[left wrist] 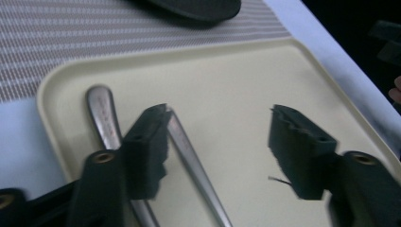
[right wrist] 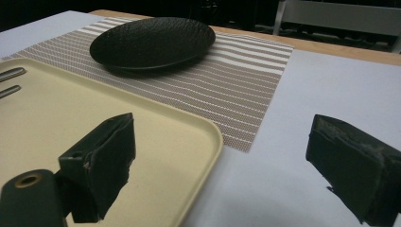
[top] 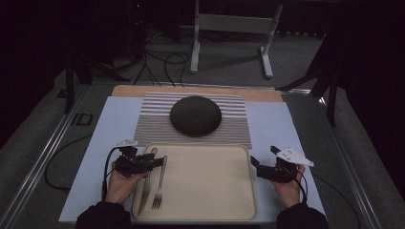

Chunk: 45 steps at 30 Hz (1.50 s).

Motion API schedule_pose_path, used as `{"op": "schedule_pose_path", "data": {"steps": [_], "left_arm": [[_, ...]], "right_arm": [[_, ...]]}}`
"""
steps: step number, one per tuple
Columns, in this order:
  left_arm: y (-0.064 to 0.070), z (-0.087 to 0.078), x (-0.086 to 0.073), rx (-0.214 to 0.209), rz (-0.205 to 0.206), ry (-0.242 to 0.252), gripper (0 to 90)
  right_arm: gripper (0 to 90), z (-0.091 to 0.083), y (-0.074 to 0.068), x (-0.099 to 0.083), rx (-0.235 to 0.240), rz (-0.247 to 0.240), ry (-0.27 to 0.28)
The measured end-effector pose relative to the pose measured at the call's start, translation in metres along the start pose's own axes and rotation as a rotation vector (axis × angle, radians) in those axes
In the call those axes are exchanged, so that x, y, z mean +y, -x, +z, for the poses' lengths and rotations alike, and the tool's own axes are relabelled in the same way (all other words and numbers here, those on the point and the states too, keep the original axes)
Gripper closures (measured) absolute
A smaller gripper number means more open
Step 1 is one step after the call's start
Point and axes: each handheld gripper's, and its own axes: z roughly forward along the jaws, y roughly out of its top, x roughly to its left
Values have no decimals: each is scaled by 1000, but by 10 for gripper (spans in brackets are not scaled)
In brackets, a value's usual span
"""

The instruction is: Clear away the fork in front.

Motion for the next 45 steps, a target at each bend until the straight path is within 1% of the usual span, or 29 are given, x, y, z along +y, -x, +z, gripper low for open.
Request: {"op": "schedule_pose_path", "data": {"steps": [2,3,6,8,10,13,15,16,17,18,19,21,23,25,31,34,35,36,38,41,45], "left_arm": [[3,-2,2,6,29,11,340],[4,-3,3,7,35,20,331],[7,-5,6,32,66,49,274],[9,-6,9,44,73,67,224],[10,-8,11,50,80,85,209],[14,-11,16,84,110,113,166],[15,-14,19,92,126,135,154],[16,-15,20,103,142,148,145],[16,-15,20,103,142,148,127],[19,-17,24,137,173,163,127],[20,-18,26,150,186,167,97],[21,-19,29,168,211,169,68],[22,-19,32,198,240,167,26],[22,-20,35,207,253,177,2],[24,-20,45,226,282,244,0],[24,-19,47,230,289,246,0],[24,-18,52,240,301,253,0],[24,-18,52,240,301,253,0],[22,-17,59,242,302,259,0],[20,-14,64,244,312,253,0],[18,-12,71,234,323,255,0]], "right_arm": [[91,-2,0,0,-2,1,8],[91,-2,1,0,-2,1,11],[93,-4,2,-2,4,1,20],[93,-5,2,-3,2,-8,31],[94,-5,2,-4,0,-20,41],[94,-5,2,-4,-3,-32,46],[94,-5,1,-5,-6,-36,53],[93,-5,1,-5,-9,-38,55],[93,-5,1,-5,-9,-38,55],[94,-5,2,-6,-12,-42,59],[94,-5,3,-6,-16,-43,66],[94,-5,4,-7,-23,-41,72],[94,-5,4,-7,-22,-43,77],[94,-5,4,-8,-23,-49,79],[94,-5,3,-8,-16,-47,86],[95,-5,3,-8,-16,-47,81],[100,-5,3,-8,-16,-47,81],[100,-5,3,-8,-16,-47,81],[98,-5,2,-7,-13,-34,71],[93,-5,3,-7,-14,-25,65],[90,-4,4,-7,-16,-19,58]]}}
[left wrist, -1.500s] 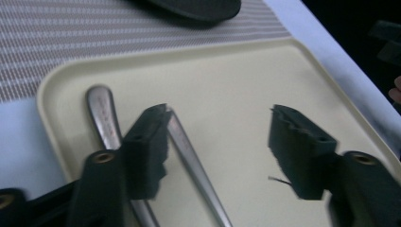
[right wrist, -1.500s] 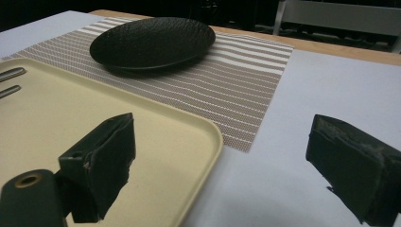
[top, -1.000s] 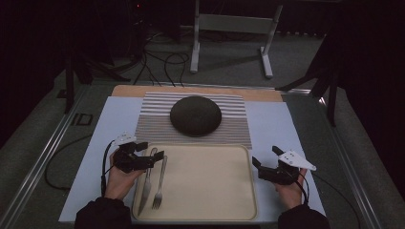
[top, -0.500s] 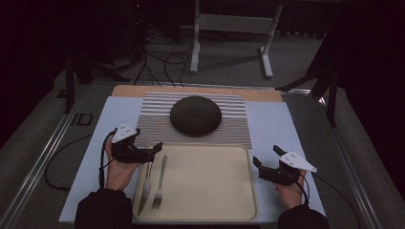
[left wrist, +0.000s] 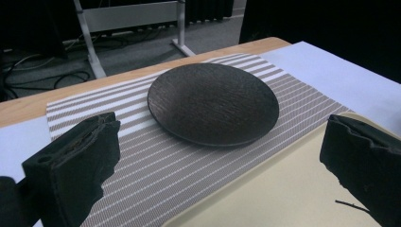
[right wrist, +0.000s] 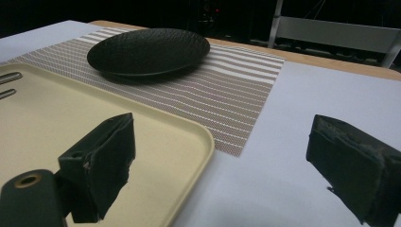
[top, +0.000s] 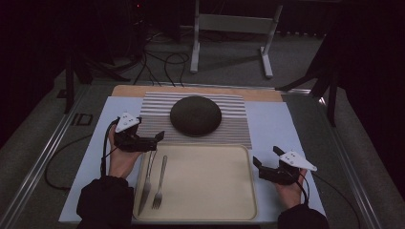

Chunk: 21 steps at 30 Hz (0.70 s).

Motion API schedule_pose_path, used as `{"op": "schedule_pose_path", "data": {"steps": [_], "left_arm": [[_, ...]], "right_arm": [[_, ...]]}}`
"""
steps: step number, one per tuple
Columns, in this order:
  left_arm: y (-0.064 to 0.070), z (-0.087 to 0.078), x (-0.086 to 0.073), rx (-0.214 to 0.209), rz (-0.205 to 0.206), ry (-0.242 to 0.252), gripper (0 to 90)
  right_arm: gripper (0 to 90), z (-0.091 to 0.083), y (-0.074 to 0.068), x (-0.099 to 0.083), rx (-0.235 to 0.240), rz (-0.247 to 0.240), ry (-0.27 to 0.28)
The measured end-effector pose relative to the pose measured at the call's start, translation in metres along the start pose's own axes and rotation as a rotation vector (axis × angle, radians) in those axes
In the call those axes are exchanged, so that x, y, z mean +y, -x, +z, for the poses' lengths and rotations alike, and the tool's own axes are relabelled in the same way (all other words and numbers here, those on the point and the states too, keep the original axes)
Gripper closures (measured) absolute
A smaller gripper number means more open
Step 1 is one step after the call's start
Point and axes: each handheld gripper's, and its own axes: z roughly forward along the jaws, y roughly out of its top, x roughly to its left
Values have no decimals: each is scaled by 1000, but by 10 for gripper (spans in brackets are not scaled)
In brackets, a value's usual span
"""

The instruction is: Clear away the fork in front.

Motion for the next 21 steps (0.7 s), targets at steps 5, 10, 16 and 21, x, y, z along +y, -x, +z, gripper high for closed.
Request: {"op": "schedule_pose_path", "data": {"steps": [5,10,16,21], "left_arm": [[-4,5,5,-2,3,5,0],[-8,12,10,11,7,-4,0],[-13,20,14,19,-3,-3,0],[-14,29,17,14,-3,-20,0]], "right_arm": [[89,1,-1,0,-8,0,-7],[89,1,0,0,-12,-1,-9],[89,1,0,0,-14,1,-8],[89,1,0,0,-16,-5,-12]]}}
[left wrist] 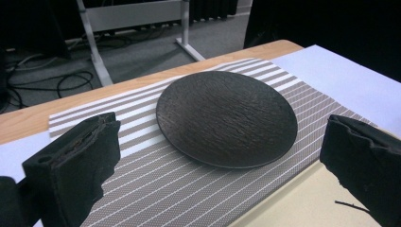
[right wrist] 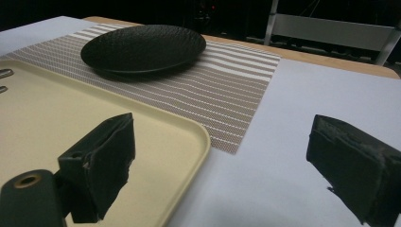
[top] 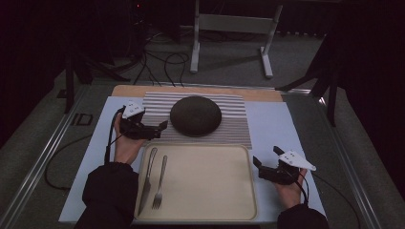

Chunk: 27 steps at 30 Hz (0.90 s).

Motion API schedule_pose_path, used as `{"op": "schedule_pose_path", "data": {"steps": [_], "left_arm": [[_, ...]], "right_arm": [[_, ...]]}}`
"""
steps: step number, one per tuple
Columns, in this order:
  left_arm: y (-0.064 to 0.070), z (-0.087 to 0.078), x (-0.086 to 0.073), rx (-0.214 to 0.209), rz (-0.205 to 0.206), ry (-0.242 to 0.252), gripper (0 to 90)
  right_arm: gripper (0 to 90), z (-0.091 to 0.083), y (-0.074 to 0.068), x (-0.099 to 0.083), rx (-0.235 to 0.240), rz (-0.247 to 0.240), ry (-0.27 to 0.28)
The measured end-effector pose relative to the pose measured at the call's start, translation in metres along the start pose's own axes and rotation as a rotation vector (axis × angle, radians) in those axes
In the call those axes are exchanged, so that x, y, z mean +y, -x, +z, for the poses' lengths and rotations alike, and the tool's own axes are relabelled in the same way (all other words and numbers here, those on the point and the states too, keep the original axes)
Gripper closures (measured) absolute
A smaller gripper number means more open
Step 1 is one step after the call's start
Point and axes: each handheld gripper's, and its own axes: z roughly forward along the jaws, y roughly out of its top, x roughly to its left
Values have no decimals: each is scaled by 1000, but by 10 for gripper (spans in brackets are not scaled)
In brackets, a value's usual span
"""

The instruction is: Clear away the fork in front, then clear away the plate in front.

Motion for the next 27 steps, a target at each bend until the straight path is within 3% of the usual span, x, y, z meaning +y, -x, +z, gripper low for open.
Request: {"op": "schedule_pose_path", "data": {"steps": [10,27], "left_arm": [[-4,13,6,-16,-26,0,0],[-11,39,9,-7,-37,-49,0]], "right_arm": [[89,0,0,-1,-5,-7,-5],[89,-2,2,-1,-14,3,-4]]}}
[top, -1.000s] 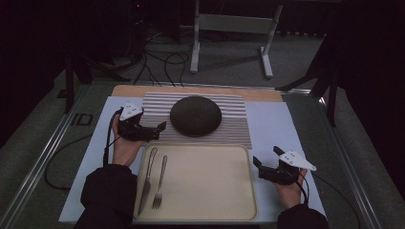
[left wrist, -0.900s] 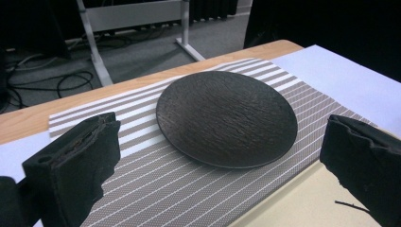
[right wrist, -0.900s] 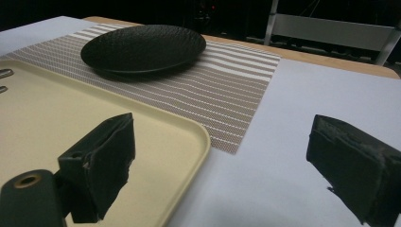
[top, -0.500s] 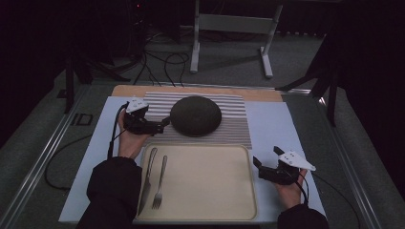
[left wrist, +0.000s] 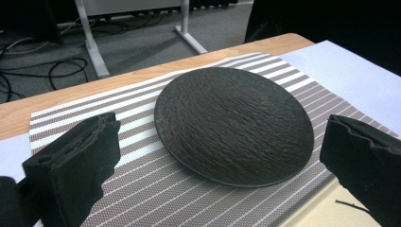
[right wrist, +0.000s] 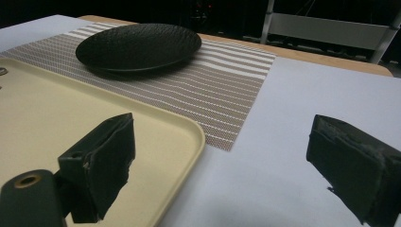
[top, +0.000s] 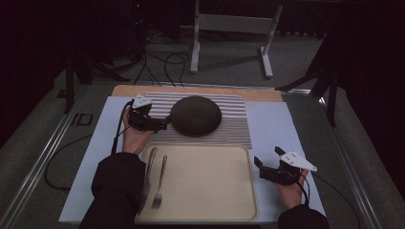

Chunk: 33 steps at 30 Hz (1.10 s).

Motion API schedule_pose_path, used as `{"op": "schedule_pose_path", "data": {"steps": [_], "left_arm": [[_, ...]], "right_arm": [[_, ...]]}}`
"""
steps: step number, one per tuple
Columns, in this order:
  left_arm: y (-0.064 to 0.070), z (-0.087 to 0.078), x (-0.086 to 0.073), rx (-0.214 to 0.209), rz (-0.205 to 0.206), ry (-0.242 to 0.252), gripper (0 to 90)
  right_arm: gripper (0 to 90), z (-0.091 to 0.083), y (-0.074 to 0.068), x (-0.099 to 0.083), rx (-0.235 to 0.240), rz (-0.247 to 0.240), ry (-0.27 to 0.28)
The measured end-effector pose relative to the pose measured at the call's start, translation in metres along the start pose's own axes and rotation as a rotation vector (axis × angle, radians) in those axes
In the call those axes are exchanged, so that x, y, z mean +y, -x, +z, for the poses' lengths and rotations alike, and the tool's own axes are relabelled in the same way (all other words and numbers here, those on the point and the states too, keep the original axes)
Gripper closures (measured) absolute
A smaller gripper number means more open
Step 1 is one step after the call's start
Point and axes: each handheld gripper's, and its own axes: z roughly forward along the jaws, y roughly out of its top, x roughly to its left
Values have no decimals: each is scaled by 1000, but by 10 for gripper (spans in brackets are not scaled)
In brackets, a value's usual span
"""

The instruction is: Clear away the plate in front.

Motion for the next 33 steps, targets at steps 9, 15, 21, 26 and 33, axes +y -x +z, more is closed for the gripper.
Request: {"op": "schedule_pose_path", "data": {"steps": [9,15,21,26,33], "left_arm": [[-8,15,4,10,1,-26,0],[-17,31,0,14,-47,-61,0],[-19,48,-3,13,-95,-98,0],[-19,61,-6,20,-133,-120,0],[-21,72,-12,28,-163,-152,0]], "right_arm": [[90,0,1,0,1,3,2],[89,0,1,0,1,4,1],[89,0,2,0,1,4,2],[89,0,1,0,3,6,3],[89,0,0,0,9,7,2]]}}
